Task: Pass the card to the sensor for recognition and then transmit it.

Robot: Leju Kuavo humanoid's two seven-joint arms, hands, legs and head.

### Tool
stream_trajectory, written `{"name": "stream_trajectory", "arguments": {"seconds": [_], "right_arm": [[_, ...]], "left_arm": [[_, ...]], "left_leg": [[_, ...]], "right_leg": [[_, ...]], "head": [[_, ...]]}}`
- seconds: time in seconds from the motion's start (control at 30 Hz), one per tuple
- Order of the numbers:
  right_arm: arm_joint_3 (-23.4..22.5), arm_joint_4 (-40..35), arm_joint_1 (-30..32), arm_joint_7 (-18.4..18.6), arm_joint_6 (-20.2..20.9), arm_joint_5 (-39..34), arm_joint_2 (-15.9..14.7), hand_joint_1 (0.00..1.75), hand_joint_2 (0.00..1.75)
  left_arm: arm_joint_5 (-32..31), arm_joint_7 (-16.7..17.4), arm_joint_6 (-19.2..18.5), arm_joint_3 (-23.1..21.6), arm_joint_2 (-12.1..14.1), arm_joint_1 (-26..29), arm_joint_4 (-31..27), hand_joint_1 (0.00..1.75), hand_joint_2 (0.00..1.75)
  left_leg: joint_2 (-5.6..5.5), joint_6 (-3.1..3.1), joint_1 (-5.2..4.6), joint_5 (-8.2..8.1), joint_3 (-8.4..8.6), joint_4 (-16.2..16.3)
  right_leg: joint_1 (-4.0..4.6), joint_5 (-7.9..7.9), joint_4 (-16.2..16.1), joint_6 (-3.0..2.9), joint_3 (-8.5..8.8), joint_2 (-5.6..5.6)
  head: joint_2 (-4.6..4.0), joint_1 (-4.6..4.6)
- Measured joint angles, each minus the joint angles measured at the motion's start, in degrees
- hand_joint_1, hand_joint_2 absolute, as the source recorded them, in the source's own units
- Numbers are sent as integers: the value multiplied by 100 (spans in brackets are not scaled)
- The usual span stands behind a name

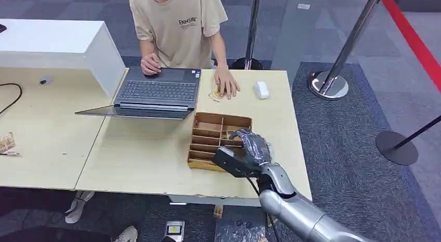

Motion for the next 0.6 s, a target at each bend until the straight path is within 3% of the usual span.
{"name": "stream_trajectory", "arguments": {"seconds": [0.03,0.07,0.2,0.3,0.6], "right_arm": [[0,33,-7,-4,-9,0,7,113,175],[2,55,-11,-4,-11,-2,15,138,175],[4,116,-24,-7,-11,-9,39,138,175],[4,146,-44,-7,-11,-7,41,175,175],[4,223,-85,-37,-13,-35,59,175,175]], "left_arm": [[0,11,0,0,0,0,-2,0,175],[2,24,9,0,0,0,-2,0,175],[9,35,15,0,0,0,0,0,175],[11,35,15,0,0,0,0,0,175],[13,35,15,0,0,0,-2,0,175]], "left_leg": [[0,0,0,0,0,0],[0,0,0,0,0,0],[0,0,-1,0,0,0],[0,0,-1,0,1,0],[0,0,0,0,2,0]], "right_leg": [[0,0,0,0,0,0],[0,0,0,0,0,0],[-1,0,0,0,0,0],[-1,0,0,0,1,0],[0,0,0,0,1,0]], "head": [[0,0],[0,0],[0,0],[0,0],[0,0]]}}
